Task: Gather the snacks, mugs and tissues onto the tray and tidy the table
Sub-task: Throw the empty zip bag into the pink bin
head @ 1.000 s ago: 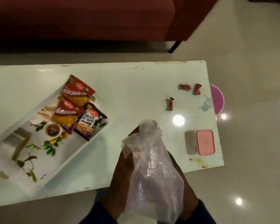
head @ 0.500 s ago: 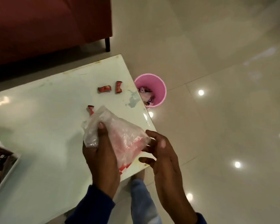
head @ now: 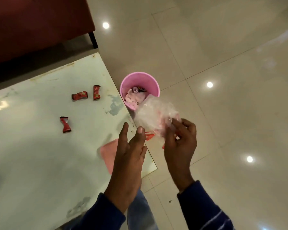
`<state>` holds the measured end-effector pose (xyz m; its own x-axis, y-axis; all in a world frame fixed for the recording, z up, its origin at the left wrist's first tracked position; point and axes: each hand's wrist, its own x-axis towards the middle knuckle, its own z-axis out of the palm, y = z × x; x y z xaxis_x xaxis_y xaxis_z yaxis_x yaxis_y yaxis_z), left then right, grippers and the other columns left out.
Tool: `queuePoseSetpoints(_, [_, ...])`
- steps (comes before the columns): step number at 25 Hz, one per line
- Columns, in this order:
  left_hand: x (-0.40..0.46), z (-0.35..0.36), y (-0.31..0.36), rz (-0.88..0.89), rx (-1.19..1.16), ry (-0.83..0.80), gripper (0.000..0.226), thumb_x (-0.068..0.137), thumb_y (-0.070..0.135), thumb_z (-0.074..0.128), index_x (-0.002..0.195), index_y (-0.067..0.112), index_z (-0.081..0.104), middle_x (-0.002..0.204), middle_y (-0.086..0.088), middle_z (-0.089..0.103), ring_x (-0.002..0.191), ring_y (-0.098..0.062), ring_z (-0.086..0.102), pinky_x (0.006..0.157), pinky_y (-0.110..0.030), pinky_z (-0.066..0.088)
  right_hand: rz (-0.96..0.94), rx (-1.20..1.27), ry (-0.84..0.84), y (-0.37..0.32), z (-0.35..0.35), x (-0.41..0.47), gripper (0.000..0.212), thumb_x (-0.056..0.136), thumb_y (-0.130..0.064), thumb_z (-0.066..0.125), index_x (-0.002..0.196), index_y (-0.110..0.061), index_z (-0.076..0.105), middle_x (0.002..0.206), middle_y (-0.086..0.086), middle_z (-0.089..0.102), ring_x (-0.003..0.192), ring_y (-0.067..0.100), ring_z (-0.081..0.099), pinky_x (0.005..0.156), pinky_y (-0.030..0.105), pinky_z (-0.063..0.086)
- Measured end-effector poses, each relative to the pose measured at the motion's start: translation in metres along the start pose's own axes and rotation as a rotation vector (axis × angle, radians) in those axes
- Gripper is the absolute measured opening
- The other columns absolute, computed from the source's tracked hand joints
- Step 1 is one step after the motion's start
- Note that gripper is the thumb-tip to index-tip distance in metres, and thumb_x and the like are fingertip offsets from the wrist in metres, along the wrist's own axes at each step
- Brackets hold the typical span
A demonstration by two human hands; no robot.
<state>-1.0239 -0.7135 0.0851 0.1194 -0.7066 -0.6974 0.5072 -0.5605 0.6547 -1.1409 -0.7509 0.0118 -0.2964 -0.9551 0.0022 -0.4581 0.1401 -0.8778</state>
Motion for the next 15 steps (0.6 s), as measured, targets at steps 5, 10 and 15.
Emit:
queuePoseSetpoints(5, [0.016, -0.042, -0.018, -0.029, 0.133, 0.073, 0.036, 0.076, 0.051, 0.066, 0.11, 0.04, 0.067, 0.121, 0.01, 0.07, 0.114, -0.017, 0.065, 0.095, -0.038, 0.054, 0.401, -0.043, -0.128, 0.058, 0.06, 0.099, 0.02, 0.091, -0.012, 0.059, 0.106, -0.003, 0.068, 0.115, 0.012, 0.058, 0.1, 0.034, 0.065, 0.08, 0.048, 0.059])
queuePoseSetpoints(10, [0.001, -0.094, -0.036, 0.032, 0.099, 0.133, 0.053, 0.055, 0.048, 0.082, 0.104, 0.031, 0.074, 0.108, 0.003, 0.076, 0.103, -0.017, 0.072, 0.079, -0.02, 0.056, 0.636, 0.086, -0.478, 0.09, 0.139, 0.153, 0.044, 0.09, -0.004, 0.061, 0.134, -0.006, 0.055, 0.131, 0.02, 0.055, 0.112, 0.041, 0.061, 0.092, 0.057, 0.052])
queuePoseSetpoints(15, [-0.017, -0.126, -0.045, 0.068, 0.053, 0.288, 0.037, 0.076, 0.026, 0.072, 0.111, 0.018, 0.067, 0.103, 0.0, 0.078, 0.098, -0.018, 0.073, 0.085, -0.028, 0.058, 0.566, -0.011, -0.485, 0.072, 0.165, 0.174, 0.033, 0.089, -0.023, 0.063, 0.12, -0.012, 0.066, 0.106, -0.001, 0.063, 0.106, 0.027, 0.052, 0.088, 0.044, 0.047])
